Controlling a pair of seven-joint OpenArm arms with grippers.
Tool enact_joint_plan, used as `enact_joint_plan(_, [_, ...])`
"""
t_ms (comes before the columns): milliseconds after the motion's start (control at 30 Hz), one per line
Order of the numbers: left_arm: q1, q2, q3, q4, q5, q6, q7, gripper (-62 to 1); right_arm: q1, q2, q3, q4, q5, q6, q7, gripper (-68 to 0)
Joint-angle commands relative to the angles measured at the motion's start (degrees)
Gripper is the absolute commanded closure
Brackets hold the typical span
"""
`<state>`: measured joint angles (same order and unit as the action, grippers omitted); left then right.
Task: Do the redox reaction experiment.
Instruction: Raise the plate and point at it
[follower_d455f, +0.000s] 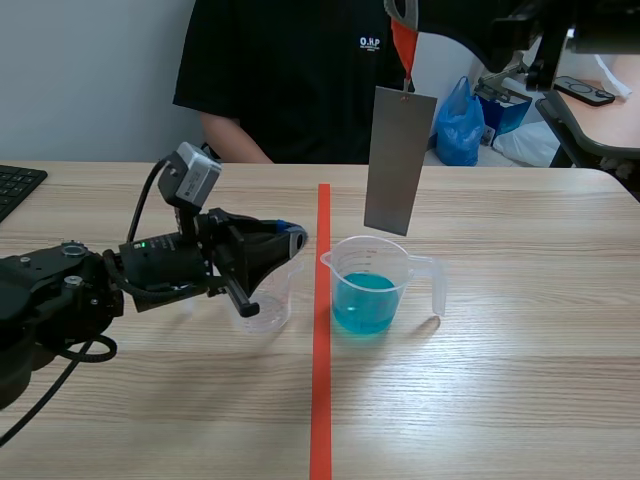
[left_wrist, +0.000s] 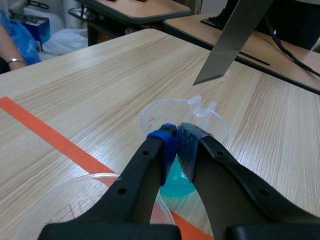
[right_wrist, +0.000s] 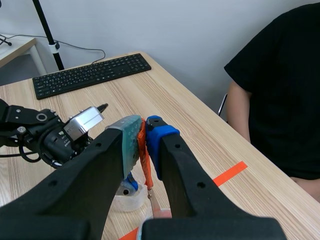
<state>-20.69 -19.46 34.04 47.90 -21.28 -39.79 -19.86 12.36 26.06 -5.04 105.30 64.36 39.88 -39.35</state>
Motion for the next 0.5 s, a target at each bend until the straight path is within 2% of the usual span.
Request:
enact_joint_plan(0, [-1.3,0.7,0.2,1.1,-0.7,-0.1,-0.9,-4.0,1.1,0.4,0.6,0.9,0.9,0.0,0.9,-1.3])
enact_joint_plan(467, [-5.0,6.4,4.7,0.7,-0.8,-0.1,0.1,-4.0,1.1,0.4,0.6,0.9,0.9,0.0,0.9,-1.3])
